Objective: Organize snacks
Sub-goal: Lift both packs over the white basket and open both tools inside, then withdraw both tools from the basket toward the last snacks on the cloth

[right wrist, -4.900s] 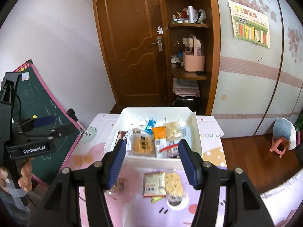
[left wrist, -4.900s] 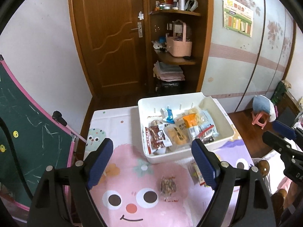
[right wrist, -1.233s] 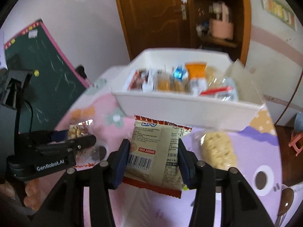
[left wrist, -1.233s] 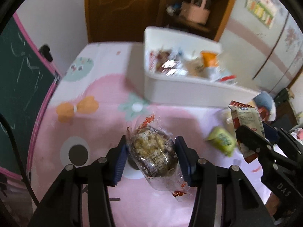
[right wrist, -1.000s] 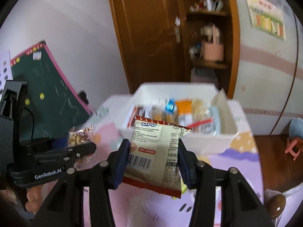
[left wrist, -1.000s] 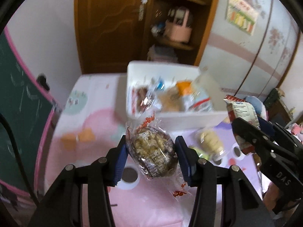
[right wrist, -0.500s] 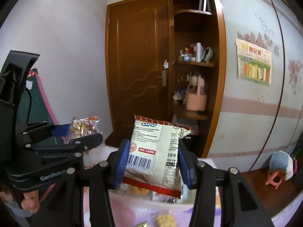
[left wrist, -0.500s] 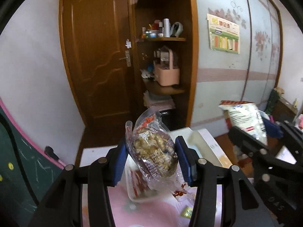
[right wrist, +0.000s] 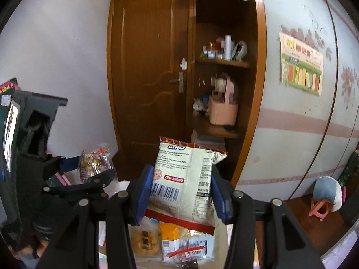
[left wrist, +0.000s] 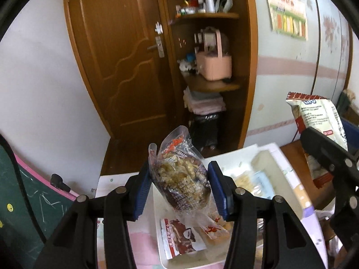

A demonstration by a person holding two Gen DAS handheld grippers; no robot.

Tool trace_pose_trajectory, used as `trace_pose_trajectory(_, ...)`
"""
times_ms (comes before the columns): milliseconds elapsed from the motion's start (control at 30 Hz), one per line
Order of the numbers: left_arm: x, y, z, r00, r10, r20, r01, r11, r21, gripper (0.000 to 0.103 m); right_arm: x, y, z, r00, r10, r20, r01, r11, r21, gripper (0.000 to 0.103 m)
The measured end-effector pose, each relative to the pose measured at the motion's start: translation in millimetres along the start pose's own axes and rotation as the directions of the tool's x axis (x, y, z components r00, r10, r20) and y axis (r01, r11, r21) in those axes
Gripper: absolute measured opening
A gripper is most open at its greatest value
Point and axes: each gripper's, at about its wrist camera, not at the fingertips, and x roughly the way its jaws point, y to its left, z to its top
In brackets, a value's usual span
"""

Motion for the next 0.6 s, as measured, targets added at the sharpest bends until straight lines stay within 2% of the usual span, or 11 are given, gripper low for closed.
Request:
trace_pose_trajectory(67, 16, -3, -7, 1.000, 0.014, -0.022, -0.014, 1.000, 0.019, 0.058, 14, 1, -8, 0.999, 0.005, -0.044, -0.005, 1.000, -0.004, 0.053)
trace_pose_trajectory(133, 27, -5, -15, 0.999, 0.031, -0.031, -0.030, 0.999, 0.036, 0.080, 26, 4, -17, 0.995, 0.016, -0.094, -0.018, 1.000, -0.013, 0.065)
trace_pose_trajectory(167, 31, -6, -16, 0.999, 0.038, -0.030, -0.037, 0.999, 0.040, 0.084, 28, 3, -21, 0.995, 0.013, -0.102, -0.014, 1.000, -0.007, 0.068)
trace_pose_trajectory(200, 34, -6, -20, 0.999, 0.038, -0.027, -0.037, 0.998, 0.043, 0.087, 31, 2, -23, 0.994, 0.014, -0.110, -0.015, 1.000, -0.004, 0.075)
trace_pose_trajectory(267, 37, -5, -26, 0.999, 0.036, -0.031, -0.034, 0.999, 0.042, 0.087, 32, 1, -28, 0.993, 0.022, -0.117, -0.022, 1.000, 0.006, 0.079)
trace_pose_trajectory(433, 44, -4, -31, 0.998, 0.040, -0.051, -0.038, 0.999, 0.038, 0.087, 33, -1, -34, 0.990, 0.038, -0.139, -0.035, 0.999, 0.025, 0.080)
trace_pose_trajectory(600, 32, 0, -39, 0.998, 0.034, -0.048, -0.032, 0.999, 0.029, 0.087, 28, 0, -35, 0.988, 0.035, -0.149, -0.031, 0.999, 0.028, 0.080)
